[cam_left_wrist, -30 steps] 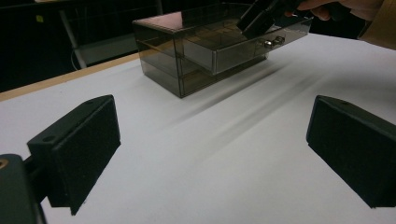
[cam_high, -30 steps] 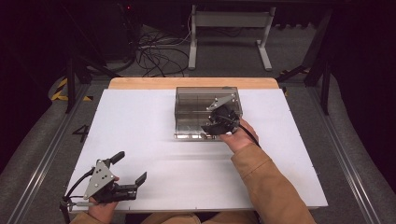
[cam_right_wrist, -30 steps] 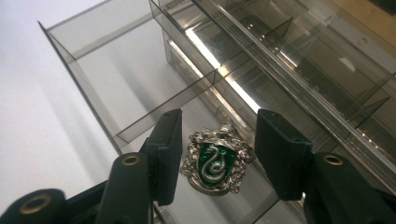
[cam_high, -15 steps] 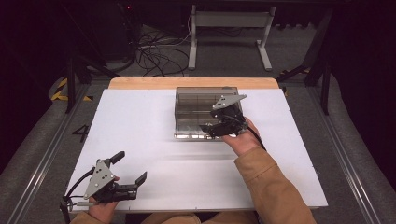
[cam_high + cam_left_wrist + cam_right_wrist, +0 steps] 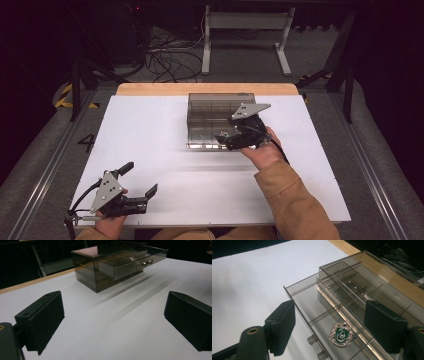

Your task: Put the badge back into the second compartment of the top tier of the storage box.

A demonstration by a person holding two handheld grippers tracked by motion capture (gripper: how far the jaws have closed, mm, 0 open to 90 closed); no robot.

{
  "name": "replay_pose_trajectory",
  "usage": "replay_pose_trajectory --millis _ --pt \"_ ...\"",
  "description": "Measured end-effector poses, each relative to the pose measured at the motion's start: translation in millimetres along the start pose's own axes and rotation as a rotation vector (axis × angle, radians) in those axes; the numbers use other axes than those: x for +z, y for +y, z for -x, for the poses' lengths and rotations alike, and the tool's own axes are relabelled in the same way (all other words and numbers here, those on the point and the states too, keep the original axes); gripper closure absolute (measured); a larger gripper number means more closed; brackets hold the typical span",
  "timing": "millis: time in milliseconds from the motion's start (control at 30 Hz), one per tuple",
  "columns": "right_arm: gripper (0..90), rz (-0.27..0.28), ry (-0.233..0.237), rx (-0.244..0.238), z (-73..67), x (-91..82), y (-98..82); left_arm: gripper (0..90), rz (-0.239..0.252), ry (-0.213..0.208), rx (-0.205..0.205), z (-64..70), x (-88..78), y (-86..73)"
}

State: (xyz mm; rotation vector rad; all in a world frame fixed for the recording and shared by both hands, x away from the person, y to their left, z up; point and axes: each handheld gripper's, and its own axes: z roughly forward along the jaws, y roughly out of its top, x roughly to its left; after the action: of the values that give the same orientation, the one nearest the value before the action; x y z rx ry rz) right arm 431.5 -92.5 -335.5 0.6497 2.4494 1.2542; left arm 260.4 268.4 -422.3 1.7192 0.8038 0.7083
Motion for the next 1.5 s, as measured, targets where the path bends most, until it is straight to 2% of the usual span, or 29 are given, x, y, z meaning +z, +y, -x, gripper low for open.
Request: replay_pose_trajectory --millis 333,500,767,933,1267,1500 --pt "12.4 0.08 0.005 -0.022 -3.7 -23.9 -4.5 3.6 0.001 0.001 0.0 -0.1 0.1 0.1" --pt "8.5 0.094 0.011 -0.02 -7.0 -32.1 -10.7 3.6 0.0 0.001 0.0 0.5 0.4 0.2" --pt "5.4 0.176 0.043 -0.011 -12.8 -50.9 -23.7 3.6 -0.002 0.001 -0.001 0.3 0.6 0.0" --pt "5.3 0.211 0.045 -0.007 -16.0 -57.0 -33.2 3.6 0.0 0.001 0.004 0.9 0.3 0.3" --pt "5.2 0.203 0.085 0.0 -21.8 -60.7 -56.9 3.6 -0.001 0.001 0.009 0.9 0.4 0.3" --pt "5.2 0.201 0.089 0.001 -24.2 -62.5 -75.0 3.6 0.0 0.003 0.008 0.8 0.0 0.3"
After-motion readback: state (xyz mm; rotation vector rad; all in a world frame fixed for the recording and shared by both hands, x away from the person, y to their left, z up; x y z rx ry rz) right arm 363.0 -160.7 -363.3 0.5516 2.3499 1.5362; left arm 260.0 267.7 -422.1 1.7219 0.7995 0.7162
